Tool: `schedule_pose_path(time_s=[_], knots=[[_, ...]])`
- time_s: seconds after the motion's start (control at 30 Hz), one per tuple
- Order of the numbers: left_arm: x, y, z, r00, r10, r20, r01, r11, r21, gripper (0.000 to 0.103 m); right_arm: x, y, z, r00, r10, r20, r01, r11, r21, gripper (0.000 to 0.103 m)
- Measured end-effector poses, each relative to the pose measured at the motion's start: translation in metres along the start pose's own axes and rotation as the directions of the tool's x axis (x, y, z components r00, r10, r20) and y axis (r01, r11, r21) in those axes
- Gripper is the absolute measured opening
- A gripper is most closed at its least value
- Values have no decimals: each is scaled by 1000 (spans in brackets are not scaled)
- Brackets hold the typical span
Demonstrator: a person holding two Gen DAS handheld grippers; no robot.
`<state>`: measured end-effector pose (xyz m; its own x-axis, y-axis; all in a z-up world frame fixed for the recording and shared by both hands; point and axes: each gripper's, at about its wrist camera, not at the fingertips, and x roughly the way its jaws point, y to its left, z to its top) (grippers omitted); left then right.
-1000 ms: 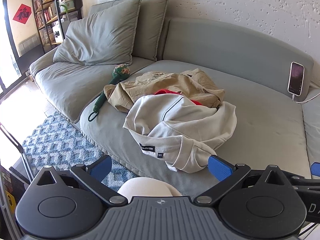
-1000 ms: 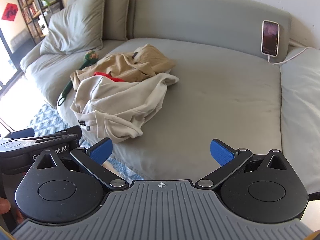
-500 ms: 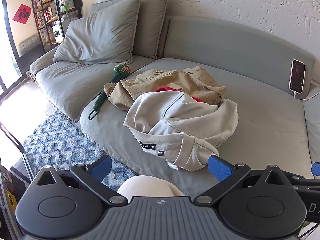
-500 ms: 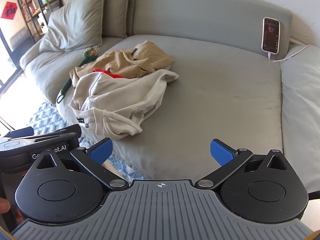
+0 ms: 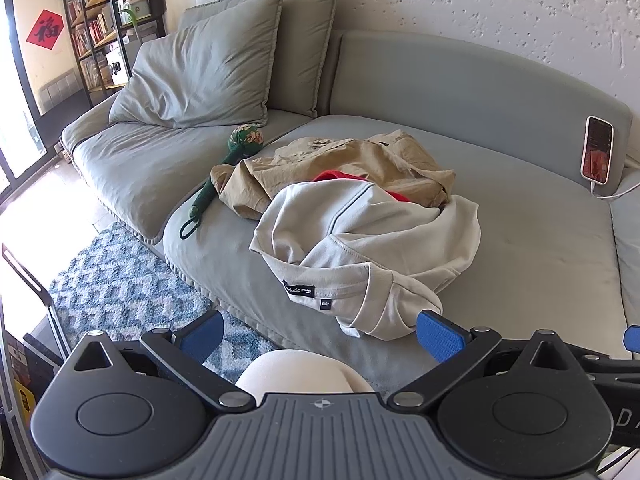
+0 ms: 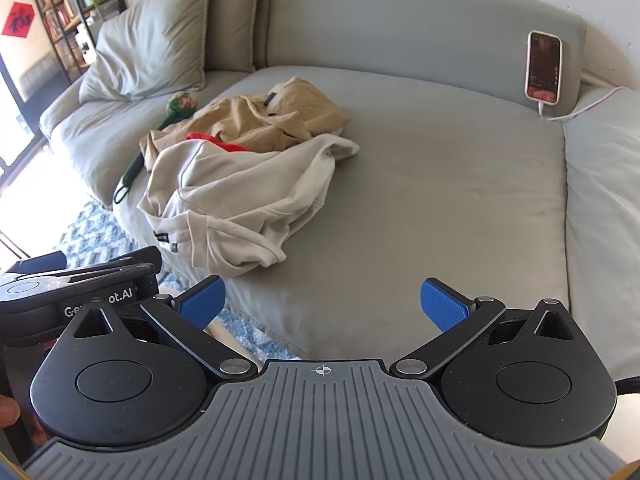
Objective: Fold clothes
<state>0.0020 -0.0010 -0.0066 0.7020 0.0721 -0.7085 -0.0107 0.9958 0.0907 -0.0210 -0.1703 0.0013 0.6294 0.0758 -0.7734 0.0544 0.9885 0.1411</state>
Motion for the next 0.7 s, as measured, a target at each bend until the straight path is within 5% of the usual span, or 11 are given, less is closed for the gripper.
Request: schedule_pose_path(time_s=[0.7], knots=[[-1, 1, -2, 1000, 2, -1, -2, 1000, 3, 102, 4, -1, -1, 1000, -4, -13, 4, 1000, 5, 103]])
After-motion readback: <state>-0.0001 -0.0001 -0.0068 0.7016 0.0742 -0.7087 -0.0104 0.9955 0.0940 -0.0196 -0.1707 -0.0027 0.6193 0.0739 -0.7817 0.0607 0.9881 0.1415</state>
